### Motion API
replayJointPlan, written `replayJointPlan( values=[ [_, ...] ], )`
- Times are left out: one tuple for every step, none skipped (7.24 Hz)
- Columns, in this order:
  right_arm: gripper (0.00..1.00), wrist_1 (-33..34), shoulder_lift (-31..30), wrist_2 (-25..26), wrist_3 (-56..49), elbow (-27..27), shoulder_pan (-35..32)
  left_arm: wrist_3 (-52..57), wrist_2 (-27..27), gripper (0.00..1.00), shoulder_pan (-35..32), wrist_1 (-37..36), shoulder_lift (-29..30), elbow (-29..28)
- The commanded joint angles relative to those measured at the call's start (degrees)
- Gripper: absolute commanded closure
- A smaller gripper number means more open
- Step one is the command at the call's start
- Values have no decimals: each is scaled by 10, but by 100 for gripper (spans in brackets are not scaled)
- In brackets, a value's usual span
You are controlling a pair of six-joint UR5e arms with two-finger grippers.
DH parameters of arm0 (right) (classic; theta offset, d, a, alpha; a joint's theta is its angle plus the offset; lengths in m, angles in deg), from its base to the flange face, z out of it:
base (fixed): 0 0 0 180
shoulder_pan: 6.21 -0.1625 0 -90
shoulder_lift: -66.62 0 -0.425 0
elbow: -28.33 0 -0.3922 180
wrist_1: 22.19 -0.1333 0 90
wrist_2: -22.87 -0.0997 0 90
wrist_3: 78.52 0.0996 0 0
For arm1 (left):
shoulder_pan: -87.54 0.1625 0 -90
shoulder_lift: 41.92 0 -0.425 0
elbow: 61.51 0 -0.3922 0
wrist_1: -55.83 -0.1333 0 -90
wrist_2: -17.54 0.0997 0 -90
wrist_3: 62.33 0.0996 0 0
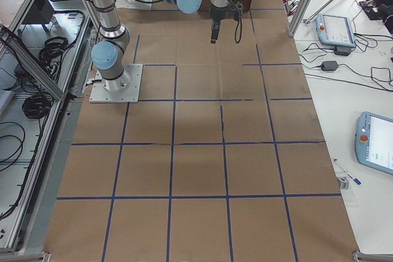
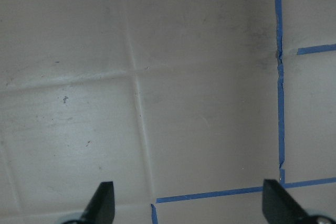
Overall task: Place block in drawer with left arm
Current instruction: 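Lower the cube into the drawer and open the left gripper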
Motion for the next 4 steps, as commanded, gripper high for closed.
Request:
replayJointPlan(
  values=[
    [0, 0, 0, 0, 0, 0, 0, -2, 6, 2, 0, 7, -37, 5],
    [0, 0, 0, 0, 0, 0, 0, -4, 9, 1, -6, 10, -70, 15],
    [0, 0, 0, 0, 0, 0, 0, -32, 10, 1, -25, 35, -99, 23],
    [0, 0, 0, 0, 0, 0, 0, -87, 10, 1, -61, 50, -122, 37]
  ],
)
